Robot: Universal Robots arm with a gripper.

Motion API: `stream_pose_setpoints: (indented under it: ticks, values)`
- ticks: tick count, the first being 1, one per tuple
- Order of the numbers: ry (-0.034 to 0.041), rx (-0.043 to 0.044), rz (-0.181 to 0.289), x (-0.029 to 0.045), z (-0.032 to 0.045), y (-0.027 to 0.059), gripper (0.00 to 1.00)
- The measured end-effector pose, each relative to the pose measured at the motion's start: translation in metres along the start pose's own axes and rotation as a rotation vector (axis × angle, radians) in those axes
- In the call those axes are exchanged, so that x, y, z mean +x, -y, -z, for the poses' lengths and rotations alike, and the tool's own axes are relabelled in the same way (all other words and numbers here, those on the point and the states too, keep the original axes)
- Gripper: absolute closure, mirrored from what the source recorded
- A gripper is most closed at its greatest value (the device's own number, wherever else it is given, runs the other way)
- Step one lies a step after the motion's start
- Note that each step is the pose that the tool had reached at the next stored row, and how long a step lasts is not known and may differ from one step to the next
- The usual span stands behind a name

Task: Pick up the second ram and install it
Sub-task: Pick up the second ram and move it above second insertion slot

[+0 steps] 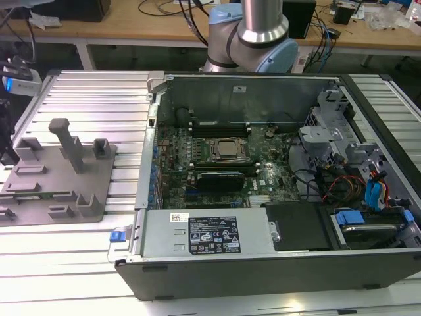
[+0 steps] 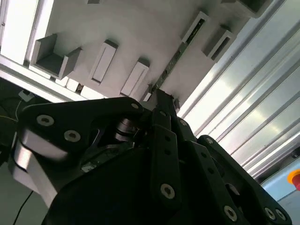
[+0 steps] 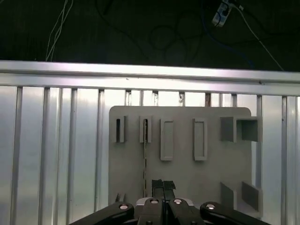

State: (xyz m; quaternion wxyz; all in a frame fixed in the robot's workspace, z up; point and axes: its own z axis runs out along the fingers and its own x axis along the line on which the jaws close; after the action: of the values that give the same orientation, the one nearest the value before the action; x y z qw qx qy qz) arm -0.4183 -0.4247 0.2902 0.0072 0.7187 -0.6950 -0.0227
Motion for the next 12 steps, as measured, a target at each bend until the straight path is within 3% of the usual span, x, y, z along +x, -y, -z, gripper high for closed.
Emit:
stream_pose_setpoints:
  ticks: [4, 9, 12]
  values:
    - [0.0, 0.0, 0.0, 0.0056, -0.0134, -0.0012, 0.92]
    - [0.0001, 0.0001, 0.0, 0.0147, -0.0377, -0.0021, 0.92]
    - [0.0005, 0.0001, 0.0, 0.0172, -0.0469, -0.002, 0.92]
